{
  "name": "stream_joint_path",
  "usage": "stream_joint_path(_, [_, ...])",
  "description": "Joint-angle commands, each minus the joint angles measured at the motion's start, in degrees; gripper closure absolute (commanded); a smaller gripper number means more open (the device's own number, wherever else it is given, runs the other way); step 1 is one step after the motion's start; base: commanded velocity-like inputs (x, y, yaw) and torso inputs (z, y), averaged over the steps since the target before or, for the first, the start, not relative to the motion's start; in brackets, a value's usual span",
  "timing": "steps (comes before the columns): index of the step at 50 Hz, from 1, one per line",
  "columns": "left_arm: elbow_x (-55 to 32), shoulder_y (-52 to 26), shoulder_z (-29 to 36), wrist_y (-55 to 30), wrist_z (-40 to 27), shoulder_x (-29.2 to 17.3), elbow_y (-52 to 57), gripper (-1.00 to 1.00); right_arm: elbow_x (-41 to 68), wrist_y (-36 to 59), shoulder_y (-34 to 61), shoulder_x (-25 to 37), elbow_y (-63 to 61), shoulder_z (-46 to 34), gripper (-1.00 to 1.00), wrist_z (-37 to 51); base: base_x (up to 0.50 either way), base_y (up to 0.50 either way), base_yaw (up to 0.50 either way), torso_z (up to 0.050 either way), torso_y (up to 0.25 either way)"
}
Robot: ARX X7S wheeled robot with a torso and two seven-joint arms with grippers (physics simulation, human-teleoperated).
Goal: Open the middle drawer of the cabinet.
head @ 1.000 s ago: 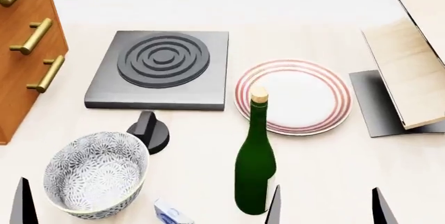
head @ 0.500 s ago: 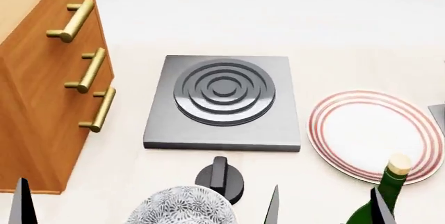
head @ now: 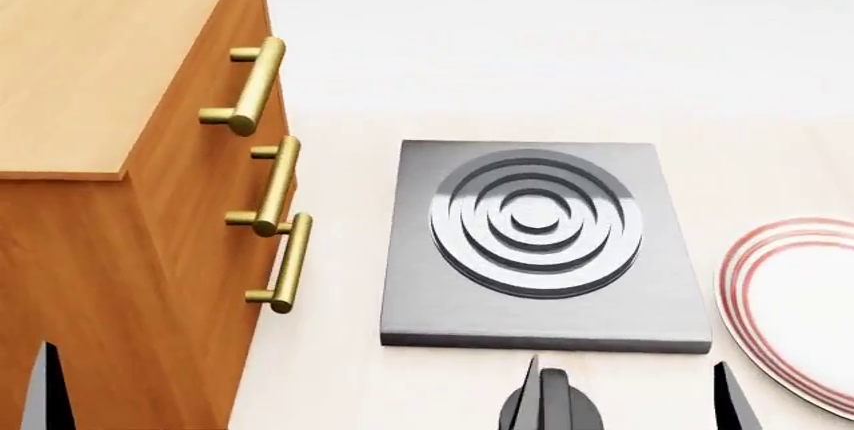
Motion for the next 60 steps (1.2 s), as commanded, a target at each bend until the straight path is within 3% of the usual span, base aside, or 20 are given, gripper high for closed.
stream_joint_path(1, [0.1, -0.1, 0.6, -0.2, -0.6, -0.5, 0.0, -1.0, 4.1, -4.3, -1.2, 0.9, 0.3, 1.2, -1.0, -0.8, 0.5, -0.09, 0.0, 0.05, 0.0])
stream_joint_path(19, [0.6, -0.2, 1.4, -0.2, -1.5, -1.3, -0.1, -1.0, 3.5, -4.5, -0.9, 1.6, 0.4, 0.5, -1.0, 0.2, 0.5, -0.09, 0.0, 0.05, 0.0])
stream_joint_path(29, [0.4, -0.4, 1.6, -0.3, -1.9, -1.7, -0.3, -1.0, -0.1, -3.5, -0.7, 1.7, 0.8, -0.4, -1.0, 1.7, 0.0, 0.18, 0.0, 0.05, 0.0])
stream_joint_path(33, [0.3, -0.3, 1.7, -0.2, -2.1, -1.8, -0.3, -1.0, 4.9, -3.8, -0.6, 1.8, 0.3, 0.8, -1.0, 1.3, 0.0, 0.25, 0.0, 0.05, 0.0])
stream_joint_path(60, [-0.3, -0.5, 2.1, -0.2, -3.3, -2.7, -0.3, -1.0, 5.2, -4.3, -0.6, 2.7, 0.7, -0.1, -1.0, 2.3, 0.0, -0.16, 0.0, 0.05, 0.0])
